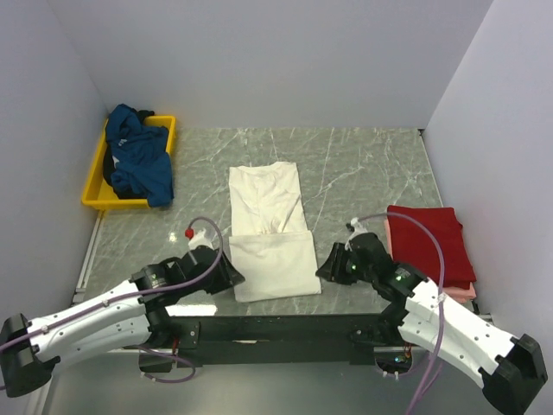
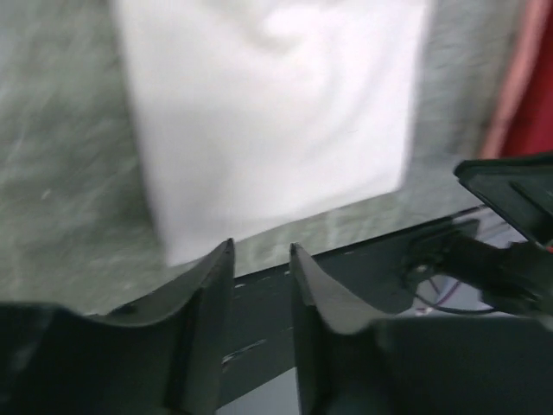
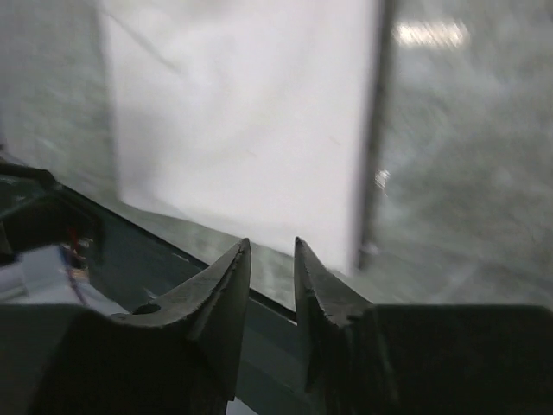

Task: Fold and stack the t-shirts
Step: Fold the tshirt

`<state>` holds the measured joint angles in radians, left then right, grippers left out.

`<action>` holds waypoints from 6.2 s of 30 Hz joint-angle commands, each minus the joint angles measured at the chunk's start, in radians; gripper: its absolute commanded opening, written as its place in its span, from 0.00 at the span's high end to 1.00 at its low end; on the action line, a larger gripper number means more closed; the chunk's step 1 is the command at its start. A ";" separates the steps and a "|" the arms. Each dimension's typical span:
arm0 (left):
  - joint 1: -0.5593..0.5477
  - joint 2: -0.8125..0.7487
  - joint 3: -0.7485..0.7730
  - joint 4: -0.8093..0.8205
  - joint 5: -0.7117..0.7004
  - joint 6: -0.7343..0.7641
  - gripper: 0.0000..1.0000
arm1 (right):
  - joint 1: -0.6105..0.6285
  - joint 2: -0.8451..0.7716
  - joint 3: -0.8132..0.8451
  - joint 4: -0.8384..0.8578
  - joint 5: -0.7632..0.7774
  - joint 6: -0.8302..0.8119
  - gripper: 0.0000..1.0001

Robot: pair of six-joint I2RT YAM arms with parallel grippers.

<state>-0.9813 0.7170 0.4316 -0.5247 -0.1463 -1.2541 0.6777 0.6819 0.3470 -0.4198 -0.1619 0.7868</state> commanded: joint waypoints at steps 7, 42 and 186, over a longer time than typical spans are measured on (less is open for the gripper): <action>0.208 0.361 0.280 0.239 0.017 0.304 0.99 | 0.006 0.416 0.378 0.245 -0.008 -0.126 0.97; 0.444 0.872 0.262 0.528 0.198 0.390 0.99 | -0.208 1.098 0.523 0.478 -0.297 -0.063 1.00; 0.849 1.193 1.119 0.218 0.455 0.561 0.38 | -0.475 1.428 1.430 0.010 -0.344 -0.167 0.44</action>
<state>-0.1368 2.0464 1.5776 -0.3183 0.2985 -0.6910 0.2081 2.2620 1.8324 -0.4488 -0.5415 0.6334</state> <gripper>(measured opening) 0.636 0.560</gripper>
